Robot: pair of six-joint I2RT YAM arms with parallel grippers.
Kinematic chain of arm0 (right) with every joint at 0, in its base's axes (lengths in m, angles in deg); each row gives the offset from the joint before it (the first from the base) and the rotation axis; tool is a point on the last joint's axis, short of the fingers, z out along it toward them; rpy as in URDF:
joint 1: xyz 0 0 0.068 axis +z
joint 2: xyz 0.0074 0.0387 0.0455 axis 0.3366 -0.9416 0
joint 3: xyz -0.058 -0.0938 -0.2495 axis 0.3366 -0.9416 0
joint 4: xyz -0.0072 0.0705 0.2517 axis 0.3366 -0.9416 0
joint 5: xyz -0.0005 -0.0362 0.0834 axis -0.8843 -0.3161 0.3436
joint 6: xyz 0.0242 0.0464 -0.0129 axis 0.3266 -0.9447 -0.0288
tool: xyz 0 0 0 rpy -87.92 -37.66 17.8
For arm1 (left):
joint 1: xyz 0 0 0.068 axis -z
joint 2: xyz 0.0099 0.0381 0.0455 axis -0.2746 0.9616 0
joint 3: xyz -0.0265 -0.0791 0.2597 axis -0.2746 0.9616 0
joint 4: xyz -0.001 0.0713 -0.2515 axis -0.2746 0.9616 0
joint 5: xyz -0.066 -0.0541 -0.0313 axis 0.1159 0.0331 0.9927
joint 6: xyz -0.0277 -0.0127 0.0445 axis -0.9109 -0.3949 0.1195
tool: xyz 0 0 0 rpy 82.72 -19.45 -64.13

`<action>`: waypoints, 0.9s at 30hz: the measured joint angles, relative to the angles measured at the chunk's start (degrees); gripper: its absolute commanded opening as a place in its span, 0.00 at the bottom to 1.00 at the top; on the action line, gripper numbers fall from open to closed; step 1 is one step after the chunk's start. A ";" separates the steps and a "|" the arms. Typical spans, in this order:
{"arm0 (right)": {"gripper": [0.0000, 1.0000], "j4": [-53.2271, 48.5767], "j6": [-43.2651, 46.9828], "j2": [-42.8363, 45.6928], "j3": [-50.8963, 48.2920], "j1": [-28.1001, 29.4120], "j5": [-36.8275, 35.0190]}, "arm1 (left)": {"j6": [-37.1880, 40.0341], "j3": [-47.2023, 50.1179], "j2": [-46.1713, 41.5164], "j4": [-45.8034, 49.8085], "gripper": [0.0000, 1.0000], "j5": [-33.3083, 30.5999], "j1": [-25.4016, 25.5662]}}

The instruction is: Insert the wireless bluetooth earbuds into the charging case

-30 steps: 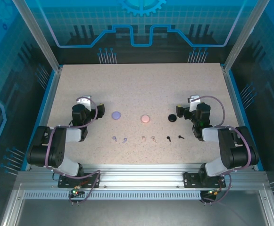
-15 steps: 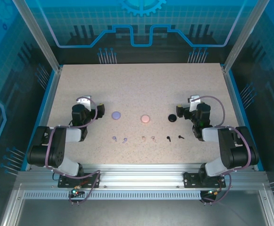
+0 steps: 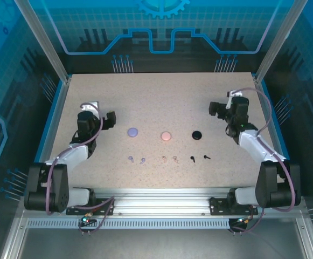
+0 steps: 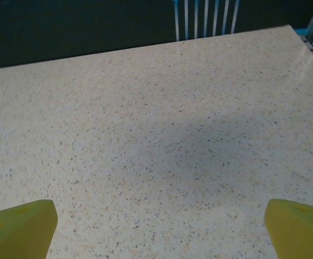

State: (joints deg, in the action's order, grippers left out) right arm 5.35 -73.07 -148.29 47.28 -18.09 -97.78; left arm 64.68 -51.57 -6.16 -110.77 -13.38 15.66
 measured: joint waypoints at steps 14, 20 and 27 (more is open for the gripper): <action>1.00 -36.65 -6.40 0.52 12.46 3.91 5.66 | -18.62 -6.43 -16.15 27.91 0.99 4.76 5.09; 1.00 -44.94 -12.72 4.02 14.97 12.61 6.95 | -25.24 -6.43 -17.81 35.71 0.99 6.91 8.02; 0.99 -50.80 -19.28 1.77 15.93 17.97 5.44 | -30.97 -6.43 -17.40 37.09 0.99 11.04 9.16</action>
State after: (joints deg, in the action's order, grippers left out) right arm -45.45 -92.35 -146.52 63.21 -0.12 -92.34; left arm 33.71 -58.00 -23.56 -73.68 -2.34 24.82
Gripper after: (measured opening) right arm 0.998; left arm 0.986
